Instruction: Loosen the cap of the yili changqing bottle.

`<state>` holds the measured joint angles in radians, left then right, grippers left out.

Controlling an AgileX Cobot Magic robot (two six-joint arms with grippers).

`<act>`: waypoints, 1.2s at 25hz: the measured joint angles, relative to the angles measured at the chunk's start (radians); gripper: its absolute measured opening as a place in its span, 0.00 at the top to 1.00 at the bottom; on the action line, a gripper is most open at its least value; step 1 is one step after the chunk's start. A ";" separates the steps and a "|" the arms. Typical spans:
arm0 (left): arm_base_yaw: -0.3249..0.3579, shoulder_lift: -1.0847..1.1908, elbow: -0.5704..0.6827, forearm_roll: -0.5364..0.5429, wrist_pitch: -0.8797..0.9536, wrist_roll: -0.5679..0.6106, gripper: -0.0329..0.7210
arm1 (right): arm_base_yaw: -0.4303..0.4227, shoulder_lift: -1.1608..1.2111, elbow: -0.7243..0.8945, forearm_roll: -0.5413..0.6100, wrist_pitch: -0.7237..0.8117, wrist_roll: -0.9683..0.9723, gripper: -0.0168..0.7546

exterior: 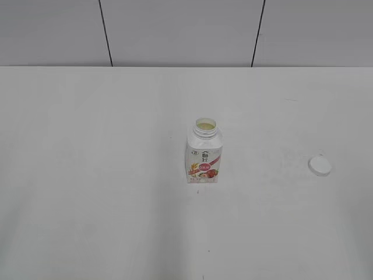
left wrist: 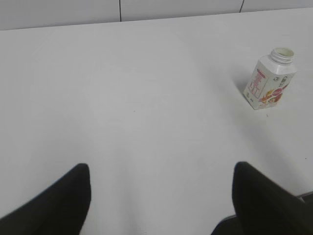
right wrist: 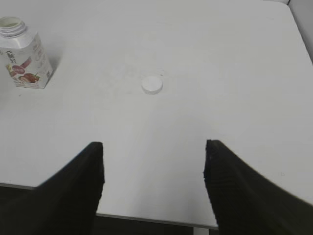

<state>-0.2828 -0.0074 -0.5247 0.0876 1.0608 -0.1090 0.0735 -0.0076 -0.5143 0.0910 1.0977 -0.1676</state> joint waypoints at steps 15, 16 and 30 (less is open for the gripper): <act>0.188 0.000 0.000 -0.054 0.000 0.001 0.23 | 0.000 0.000 0.000 -0.013 0.000 0.000 0.31; 0.198 0.000 0.000 -0.054 0.000 0.001 0.23 | 0.000 0.000 0.000 -0.013 0.000 0.000 0.31; 0.279 0.000 0.000 -0.056 0.000 0.001 0.23 | 0.000 0.000 0.000 -0.013 0.000 -0.001 0.31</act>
<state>-0.0043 -0.0074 -0.5243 0.0320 1.0608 -0.1080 0.0735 -0.0076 -0.5143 0.0778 1.0977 -0.1685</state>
